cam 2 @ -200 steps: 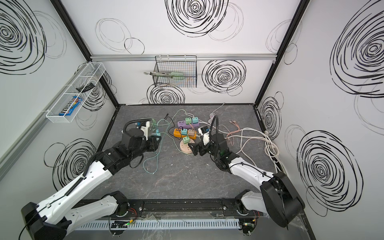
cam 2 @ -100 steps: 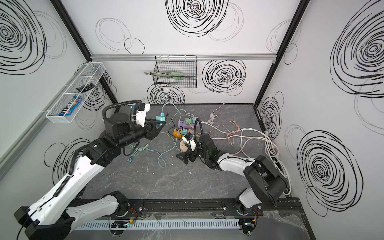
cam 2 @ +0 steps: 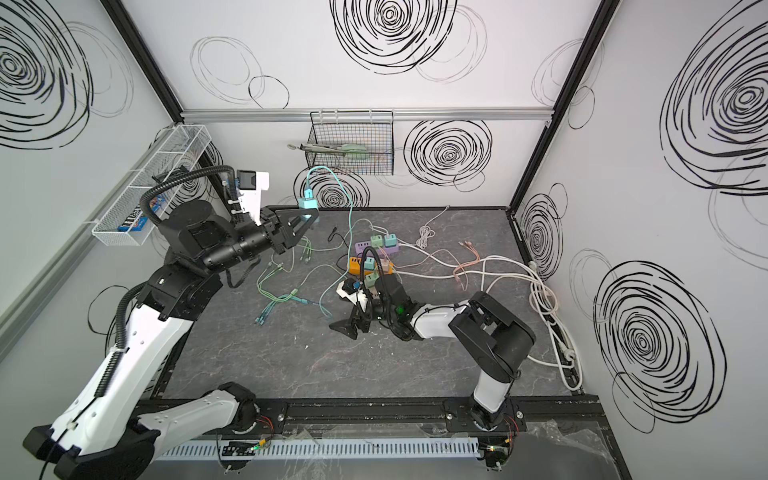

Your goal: Insert the plug

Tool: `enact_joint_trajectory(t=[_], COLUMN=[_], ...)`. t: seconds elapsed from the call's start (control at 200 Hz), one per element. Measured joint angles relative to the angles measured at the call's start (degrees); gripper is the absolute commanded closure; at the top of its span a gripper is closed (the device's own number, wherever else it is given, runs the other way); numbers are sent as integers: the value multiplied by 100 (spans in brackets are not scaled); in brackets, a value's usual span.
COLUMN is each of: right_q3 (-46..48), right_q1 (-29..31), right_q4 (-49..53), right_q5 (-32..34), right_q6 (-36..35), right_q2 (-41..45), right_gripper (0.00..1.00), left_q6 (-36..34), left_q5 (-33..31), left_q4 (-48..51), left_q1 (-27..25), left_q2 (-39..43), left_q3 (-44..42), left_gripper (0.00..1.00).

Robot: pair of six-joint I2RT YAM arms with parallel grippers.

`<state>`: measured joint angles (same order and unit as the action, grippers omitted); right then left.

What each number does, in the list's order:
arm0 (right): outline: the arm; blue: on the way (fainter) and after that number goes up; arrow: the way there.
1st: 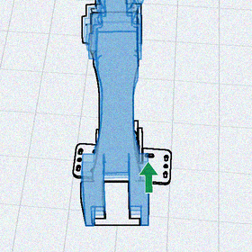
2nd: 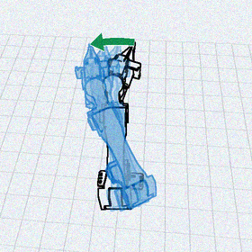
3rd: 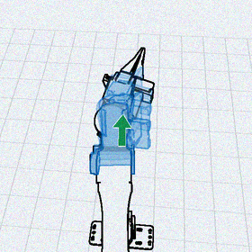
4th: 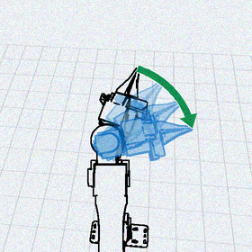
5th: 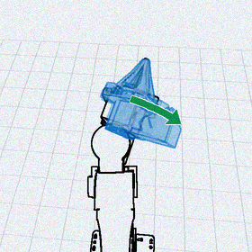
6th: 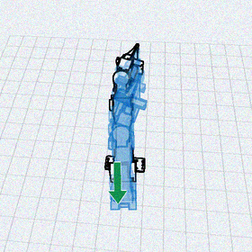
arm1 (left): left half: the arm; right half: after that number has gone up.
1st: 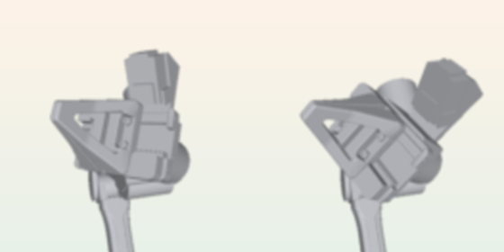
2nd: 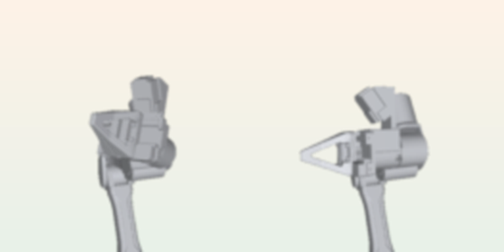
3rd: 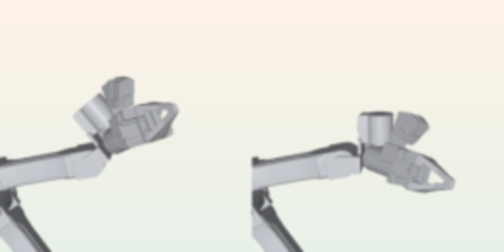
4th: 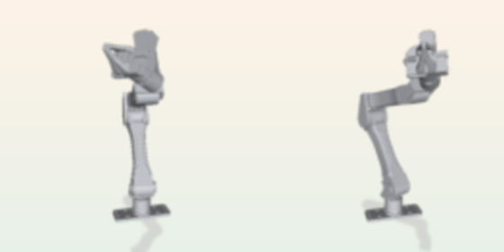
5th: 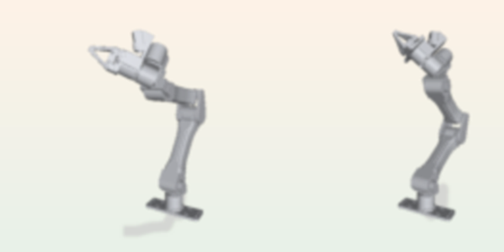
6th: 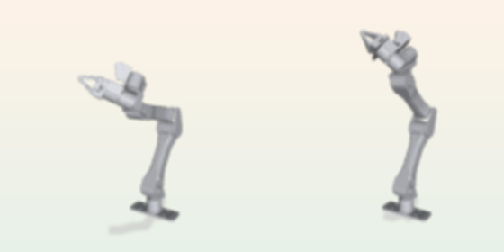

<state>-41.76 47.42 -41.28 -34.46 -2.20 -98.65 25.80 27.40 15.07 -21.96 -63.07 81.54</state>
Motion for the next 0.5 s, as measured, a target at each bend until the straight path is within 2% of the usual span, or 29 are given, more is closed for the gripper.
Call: enact_joint_trajectory(t=[0.185,0.27,0.33,0.395,0.5], right_q3=[-22,-146,-275,-463,-669], right_q1=[308,363,428,490,619], right_q4=[-855,-1102,-1298,-1491,-1742], right_q5=[214,356,549,850,1259], right_q6=[-356,-433,-466,-544,-540], right_q2=[-612,-942,-1182,-1445,-1731], right_gripper=[0,6,20,47,78], left_q6=[345,426,448,461,466], left_q5=[39,85,111,116,114], left_q4=[-35,-55,-68,-85,-85], left_q1=[199,219,223,234,341], left_q2=[-232,-249,-249,-245,-225], left_q3=[55,66,79,90,85], left_gripper=[100,100,100,100,100])
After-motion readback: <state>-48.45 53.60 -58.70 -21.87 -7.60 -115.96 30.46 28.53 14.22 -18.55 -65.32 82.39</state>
